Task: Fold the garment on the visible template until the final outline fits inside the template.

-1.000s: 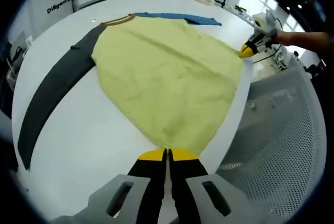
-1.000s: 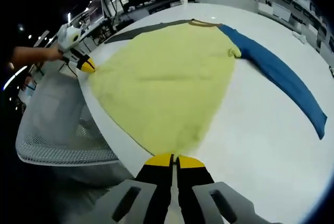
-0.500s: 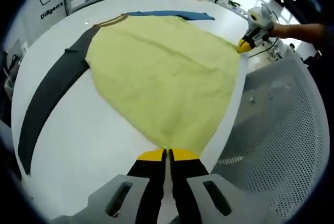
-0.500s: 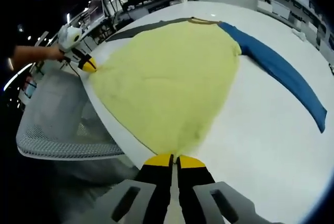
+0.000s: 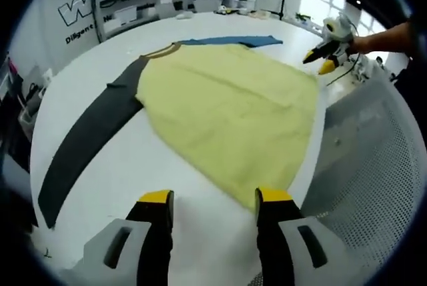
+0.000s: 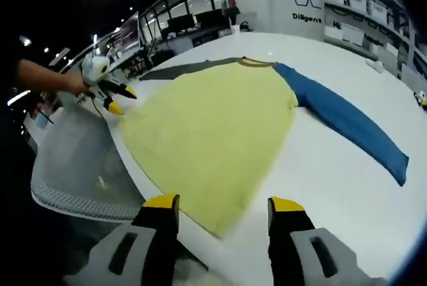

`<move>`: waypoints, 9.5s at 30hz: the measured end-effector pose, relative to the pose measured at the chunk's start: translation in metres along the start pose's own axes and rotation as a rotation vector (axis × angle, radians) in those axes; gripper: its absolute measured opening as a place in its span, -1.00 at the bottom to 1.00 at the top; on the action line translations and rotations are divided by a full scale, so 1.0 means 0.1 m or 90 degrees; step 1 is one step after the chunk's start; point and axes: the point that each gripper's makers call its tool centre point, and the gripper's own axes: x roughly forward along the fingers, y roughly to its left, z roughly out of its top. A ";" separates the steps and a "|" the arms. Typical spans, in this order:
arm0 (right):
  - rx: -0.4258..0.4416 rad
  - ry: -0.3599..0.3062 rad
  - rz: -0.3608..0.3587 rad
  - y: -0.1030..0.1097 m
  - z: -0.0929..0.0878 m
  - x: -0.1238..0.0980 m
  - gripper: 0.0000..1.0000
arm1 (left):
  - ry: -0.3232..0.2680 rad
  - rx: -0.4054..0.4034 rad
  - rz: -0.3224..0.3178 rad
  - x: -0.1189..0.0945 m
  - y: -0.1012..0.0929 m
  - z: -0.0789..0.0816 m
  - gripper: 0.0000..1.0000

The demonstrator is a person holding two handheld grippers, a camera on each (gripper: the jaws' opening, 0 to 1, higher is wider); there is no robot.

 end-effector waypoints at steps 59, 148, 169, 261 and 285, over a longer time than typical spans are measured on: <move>-0.055 -0.081 -0.089 -0.25 0.44 -0.28 0.98 | -0.147 -0.438 0.321 -0.71 2.23 -0.53 0.23; -0.020 -0.110 -0.113 -0.40 0.10 -0.55 0.98 | -0.363 -0.269 0.081 -0.92 1.75 2.44 -1.00; -0.001 -0.120 -0.124 -0.39 0.02 -0.60 0.98 | -0.376 -0.201 0.002 -0.75 1.21 3.26 -1.00; 0.031 -0.157 -0.115 -0.65 -0.08 -0.98 0.98 | -0.077 -0.139 -0.133 2.03 -0.45 2.97 -1.00; 0.030 -0.163 -0.106 -0.79 0.10 -0.84 0.98 | -0.082 -0.057 -0.149 2.07 -0.50 2.86 -0.71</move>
